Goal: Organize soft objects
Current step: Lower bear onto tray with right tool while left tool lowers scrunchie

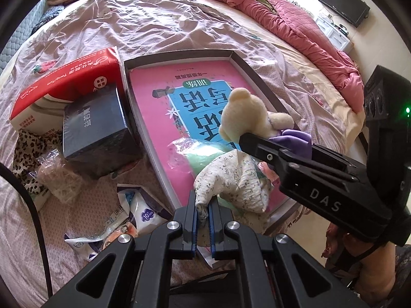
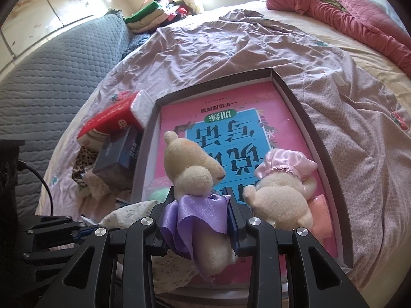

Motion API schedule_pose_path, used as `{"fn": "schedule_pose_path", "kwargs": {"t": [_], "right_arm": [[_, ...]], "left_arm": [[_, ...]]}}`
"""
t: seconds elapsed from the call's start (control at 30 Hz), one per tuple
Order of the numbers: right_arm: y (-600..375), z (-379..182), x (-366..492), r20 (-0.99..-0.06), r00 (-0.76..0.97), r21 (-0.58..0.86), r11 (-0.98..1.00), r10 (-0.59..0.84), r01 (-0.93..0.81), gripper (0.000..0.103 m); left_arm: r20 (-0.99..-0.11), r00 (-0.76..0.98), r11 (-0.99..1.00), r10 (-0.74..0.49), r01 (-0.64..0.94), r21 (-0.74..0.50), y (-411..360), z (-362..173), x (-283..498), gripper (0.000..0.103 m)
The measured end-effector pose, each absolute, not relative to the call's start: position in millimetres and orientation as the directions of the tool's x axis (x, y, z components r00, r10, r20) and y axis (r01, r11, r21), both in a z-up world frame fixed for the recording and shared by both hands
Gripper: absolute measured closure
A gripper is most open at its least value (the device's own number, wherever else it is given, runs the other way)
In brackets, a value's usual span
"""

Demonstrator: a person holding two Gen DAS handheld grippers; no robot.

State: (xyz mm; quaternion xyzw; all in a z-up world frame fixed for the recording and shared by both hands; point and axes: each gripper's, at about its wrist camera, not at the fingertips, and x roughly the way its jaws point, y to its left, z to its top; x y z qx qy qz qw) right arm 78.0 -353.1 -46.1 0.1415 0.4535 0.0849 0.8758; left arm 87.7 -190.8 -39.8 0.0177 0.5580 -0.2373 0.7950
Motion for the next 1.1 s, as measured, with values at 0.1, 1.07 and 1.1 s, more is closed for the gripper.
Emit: {"fn": "schedule_pose_path", "kwargs": {"t": [0.1,1.07,1.1], "right_arm": [[-354.3,-49.0,82.0,-0.774,0.577,0.310,0.951,0.260,-0.013,0.068],[-357.1,-63.1,99.9,-0.785,0.572,0.281,0.960,0.238,-0.013,0.063],[-356.7,-62.5,99.6,-0.784,0.573,0.283,0.959,0.240,-0.016,0.063]], "left_arm": [[-0.895,0.264,0.887,-0.360,0.393,-0.241,-190.8,-41.1,90.9,0.096],[-0.894,0.265,0.890,-0.360,0.384,-0.244,-196.0,-47.8,109.9,0.096],[-0.895,0.264,0.890,-0.360,0.384,-0.245,-196.1,-47.7,110.0,0.096]]}}
